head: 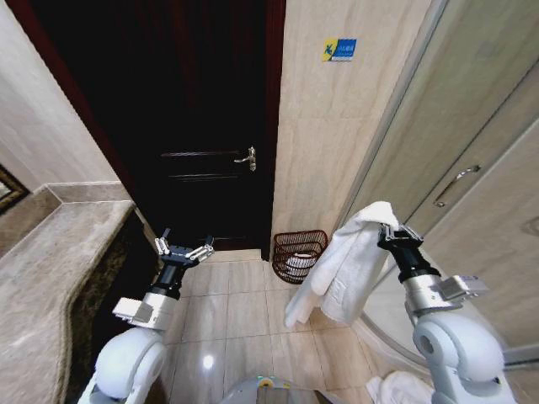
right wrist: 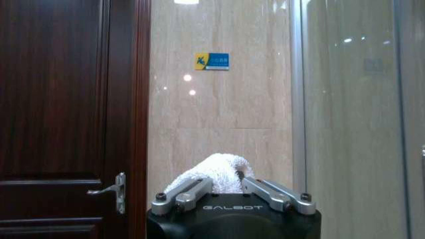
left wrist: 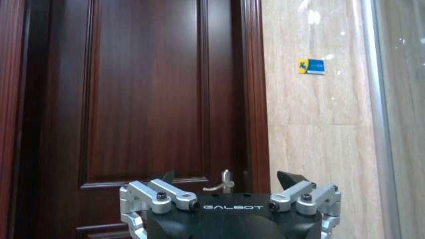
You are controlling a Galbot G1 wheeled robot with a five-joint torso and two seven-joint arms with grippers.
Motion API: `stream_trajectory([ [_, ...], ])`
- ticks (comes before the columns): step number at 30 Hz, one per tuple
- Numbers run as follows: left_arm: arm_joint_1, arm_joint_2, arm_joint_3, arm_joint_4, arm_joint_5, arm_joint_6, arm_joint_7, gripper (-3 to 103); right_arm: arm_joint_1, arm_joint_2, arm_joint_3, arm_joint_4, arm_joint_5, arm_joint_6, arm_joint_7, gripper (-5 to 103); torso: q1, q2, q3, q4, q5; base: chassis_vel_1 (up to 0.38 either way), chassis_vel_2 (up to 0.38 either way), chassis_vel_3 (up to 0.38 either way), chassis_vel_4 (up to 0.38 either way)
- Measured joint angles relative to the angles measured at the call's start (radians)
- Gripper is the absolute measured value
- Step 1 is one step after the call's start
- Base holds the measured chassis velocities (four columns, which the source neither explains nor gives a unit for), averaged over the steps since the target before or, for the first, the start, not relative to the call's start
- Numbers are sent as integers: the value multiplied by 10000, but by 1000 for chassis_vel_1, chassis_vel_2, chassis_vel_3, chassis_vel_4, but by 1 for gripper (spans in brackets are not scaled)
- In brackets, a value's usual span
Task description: Discard the used towel into the hamper.
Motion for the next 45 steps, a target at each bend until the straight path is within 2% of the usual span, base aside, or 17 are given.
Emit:
stream_trajectory([
  [10, -70, 42, 169, 160, -22, 7, -8, 100, 59, 159, -52, -23, -5, -49, 1, 3, 0, 0, 1, 3, 2, -84, 80, 89, -84],
  [16, -248, 209, 369, 672, -15, -4, -65, 100, 434, 69, 1, -98, 52, -488, 165, 3, 5, -1, 2, -3, 2, -62, 45, 49, -54],
  [21, -193, 72, 444, 1129, -2, -75, -158, 100, 1277, -326, 65, -485, 251, -737, 230, 3, -3, 2, 0, 2, 1, 0, 0, 0, 0],
  [27, -198, -20, -39, 1494, -290, -130, -165, 100, 2978, -970, 21, -1420, 910, -865, 232, 3, -2, 2, 0, 1, 0, 0, 0, 0, 0],
  [31, -59, -78, -251, 1572, -323, -222, -152, 100, 3469, -1195, 5, -1729, 1166, -915, 233, 3, 0, 1, 1, 3, 3, 0, 0, 0, 0],
  [40, 83, -235, -294, 1936, -12, -374, -126, 100, 4740, -1791, -173, -2116, 2050, -1345, 388, 3, 0, 1, 0, -2, 0, 0, 0, 0, 0],
  [45, 111, -412, -179, 1989, 221, -341, -108, 100, 6336, -2223, -540, -2860, 2712, -1634, 518, 3, 0, 1, 1, -1, 3, 0, 0, 0, 0],
])
